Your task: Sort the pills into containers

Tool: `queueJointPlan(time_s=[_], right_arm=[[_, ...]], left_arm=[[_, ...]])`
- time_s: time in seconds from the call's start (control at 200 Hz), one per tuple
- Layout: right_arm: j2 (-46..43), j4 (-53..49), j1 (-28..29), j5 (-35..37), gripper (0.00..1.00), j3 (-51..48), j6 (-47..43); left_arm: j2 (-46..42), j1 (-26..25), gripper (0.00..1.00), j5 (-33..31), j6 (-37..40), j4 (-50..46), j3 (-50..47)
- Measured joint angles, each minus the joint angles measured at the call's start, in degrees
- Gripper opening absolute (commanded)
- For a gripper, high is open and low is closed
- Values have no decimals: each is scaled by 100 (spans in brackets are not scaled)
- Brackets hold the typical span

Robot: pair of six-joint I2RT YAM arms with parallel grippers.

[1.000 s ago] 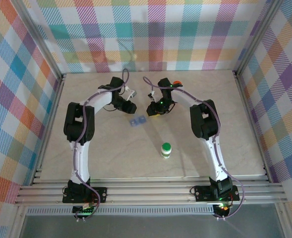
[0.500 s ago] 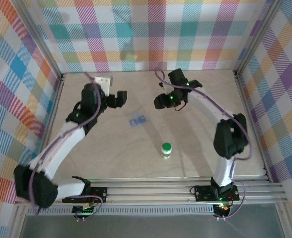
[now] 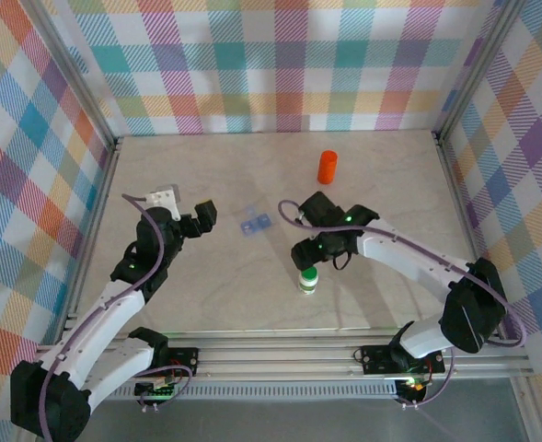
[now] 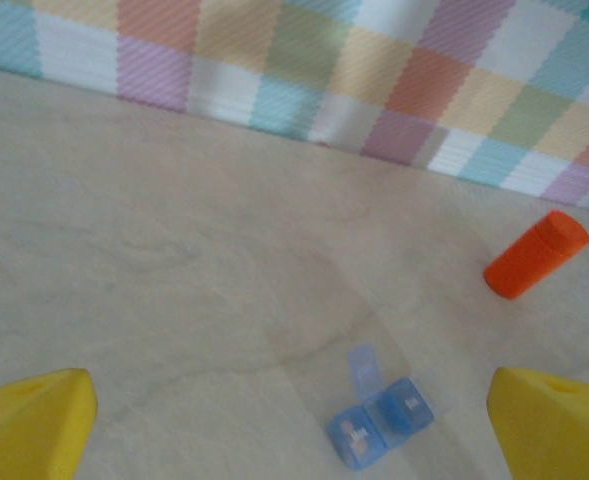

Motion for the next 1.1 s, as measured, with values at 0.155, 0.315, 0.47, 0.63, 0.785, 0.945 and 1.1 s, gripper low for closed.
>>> queueJointPlan(time_s=[0.155, 0.315, 0.47, 0.63, 0.785, 0.945, 1.1], right_arm=[[151, -160, 278, 149, 80, -11, 275], [452, -223, 560, 142, 80, -7, 553], [789, -258, 730, 127, 77, 11, 739], [861, -332, 780, 94, 66, 17, 833], [861, -385, 796, 66, 53, 33, 879], [861, -396, 798, -22, 47, 55, 750], [861, -332, 800, -372, 41, 142, 160]], left_arm=[[122, -120, 100, 221, -122, -31, -42], [120, -168, 100, 280, -129, -20, -42], [118, -197, 100, 295, -138, -22, -42], [87, -227, 100, 291, -142, -33, -42], [37, -227, 100, 275, -142, -59, -42], [33, -262, 100, 275, -142, -96, -42], [9, -264, 100, 245, -138, -109, -42]])
